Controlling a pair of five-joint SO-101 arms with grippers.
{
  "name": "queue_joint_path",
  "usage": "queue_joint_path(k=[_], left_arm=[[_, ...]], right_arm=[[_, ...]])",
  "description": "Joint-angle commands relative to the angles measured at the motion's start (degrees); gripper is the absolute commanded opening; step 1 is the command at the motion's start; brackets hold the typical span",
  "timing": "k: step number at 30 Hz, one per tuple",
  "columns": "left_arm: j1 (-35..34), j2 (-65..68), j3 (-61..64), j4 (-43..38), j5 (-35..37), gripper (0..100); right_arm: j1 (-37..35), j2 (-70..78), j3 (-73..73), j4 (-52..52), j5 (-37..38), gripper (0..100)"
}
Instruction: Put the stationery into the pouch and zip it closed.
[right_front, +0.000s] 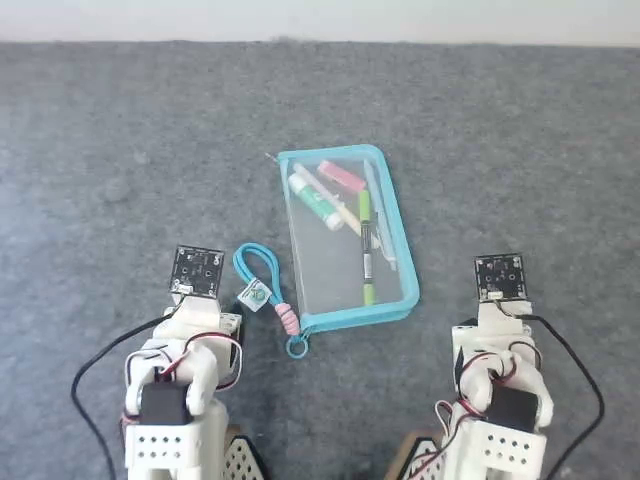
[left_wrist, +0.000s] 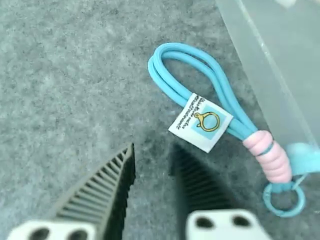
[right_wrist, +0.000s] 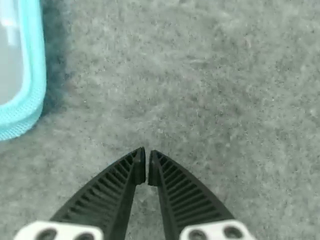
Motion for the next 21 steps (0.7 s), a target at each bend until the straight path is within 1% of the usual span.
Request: queue_joint_path(k=[1,8,12,14,15,17,20,21], left_arm=[[-0.1,-1.1,-0.5,-1.1,0.6,1],[0.1,-1.1,-0.5,-1.2,0.8,1],[0.2,-1.1,-0.5,-1.4,0.8,1],[0.2,-1.1,-0.5,-4.7,0.8,1],[-0.1,-1.1,-0.5,-6.8,1.0,1],[-0.2,-1.1,-0.5,-9.3,1.1,1],[0.0,-1.0,-0.5,-9.1,0.9,1],[-0.3,-1.0,-0.5,-7.8,0.9,1]], right_arm=[[-2.2,-0.8,1.3,0.5,-0.1,0.6],[-12.7,-0.8,1.3,0.7,-0.1,0.9],[-13.1,-0.7,1.3,0.8,0.0,1.0],[-13.1,-0.8,1.3,0.8,0.0,2.4],[-13.1,-0.7,1.3,0.9,0.0,5.0],[-13.0,-0.3,1.3,2.0,-0.4,14.1],[-13.0,-0.8,1.3,3.9,-0.4,30.2],[-13.0,-0.3,1.3,4.2,-0.4,32.9]])
